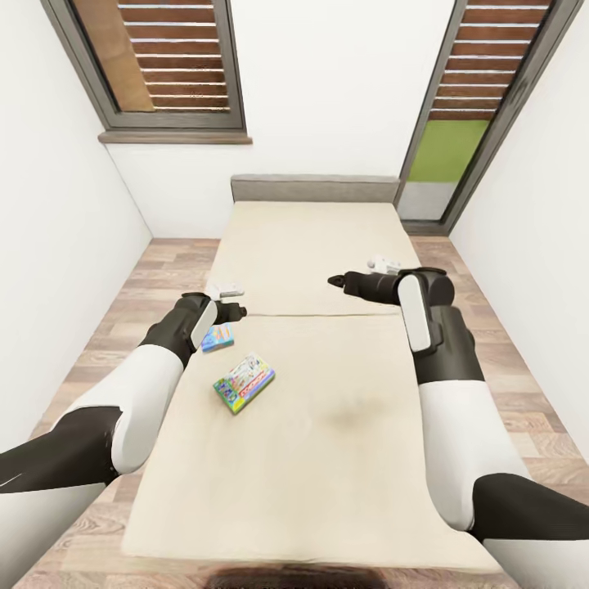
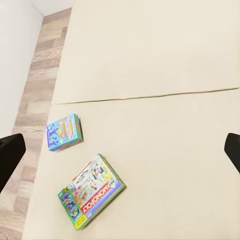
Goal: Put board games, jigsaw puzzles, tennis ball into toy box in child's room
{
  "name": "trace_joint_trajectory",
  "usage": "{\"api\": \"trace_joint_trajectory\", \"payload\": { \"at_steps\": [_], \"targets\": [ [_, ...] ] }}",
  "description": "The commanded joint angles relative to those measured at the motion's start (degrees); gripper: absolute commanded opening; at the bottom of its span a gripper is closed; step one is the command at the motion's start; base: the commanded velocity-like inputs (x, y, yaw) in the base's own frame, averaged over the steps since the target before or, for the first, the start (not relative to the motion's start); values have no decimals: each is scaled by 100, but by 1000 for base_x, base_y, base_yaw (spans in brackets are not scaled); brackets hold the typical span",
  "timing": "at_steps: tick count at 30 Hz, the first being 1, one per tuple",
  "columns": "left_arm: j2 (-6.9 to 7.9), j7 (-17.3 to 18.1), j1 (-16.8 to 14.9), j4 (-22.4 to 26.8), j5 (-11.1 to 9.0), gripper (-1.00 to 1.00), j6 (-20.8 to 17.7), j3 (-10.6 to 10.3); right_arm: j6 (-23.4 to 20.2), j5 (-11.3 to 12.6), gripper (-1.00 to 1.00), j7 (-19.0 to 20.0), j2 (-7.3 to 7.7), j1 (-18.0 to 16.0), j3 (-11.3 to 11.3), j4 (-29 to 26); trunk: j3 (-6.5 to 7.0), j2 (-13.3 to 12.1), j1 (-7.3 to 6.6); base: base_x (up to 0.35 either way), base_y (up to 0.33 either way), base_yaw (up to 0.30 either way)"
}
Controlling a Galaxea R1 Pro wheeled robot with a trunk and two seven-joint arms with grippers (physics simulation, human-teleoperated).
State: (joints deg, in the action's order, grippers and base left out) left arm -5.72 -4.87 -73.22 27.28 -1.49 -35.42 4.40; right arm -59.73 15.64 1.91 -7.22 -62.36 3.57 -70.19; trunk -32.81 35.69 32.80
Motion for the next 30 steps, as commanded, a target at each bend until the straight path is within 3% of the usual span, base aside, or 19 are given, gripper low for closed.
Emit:
{"api": "trace_joint_trajectory", "payload": {
  "at_steps": [1, 30],
  "targets": [
    [-7, -23, -2, 7, -18, 100, -28, 35, -27, -9, 100, 20, -1, -21, 19, 9, -16, 7, 1, 0, 0, 0],
    [-4, -20, 0, 5, -18, 100, -17, 35, -27, -9, 100, 20, 27, -83, 30, 211, -285, 7, 1, 0, 0, 0]
  ]
}}
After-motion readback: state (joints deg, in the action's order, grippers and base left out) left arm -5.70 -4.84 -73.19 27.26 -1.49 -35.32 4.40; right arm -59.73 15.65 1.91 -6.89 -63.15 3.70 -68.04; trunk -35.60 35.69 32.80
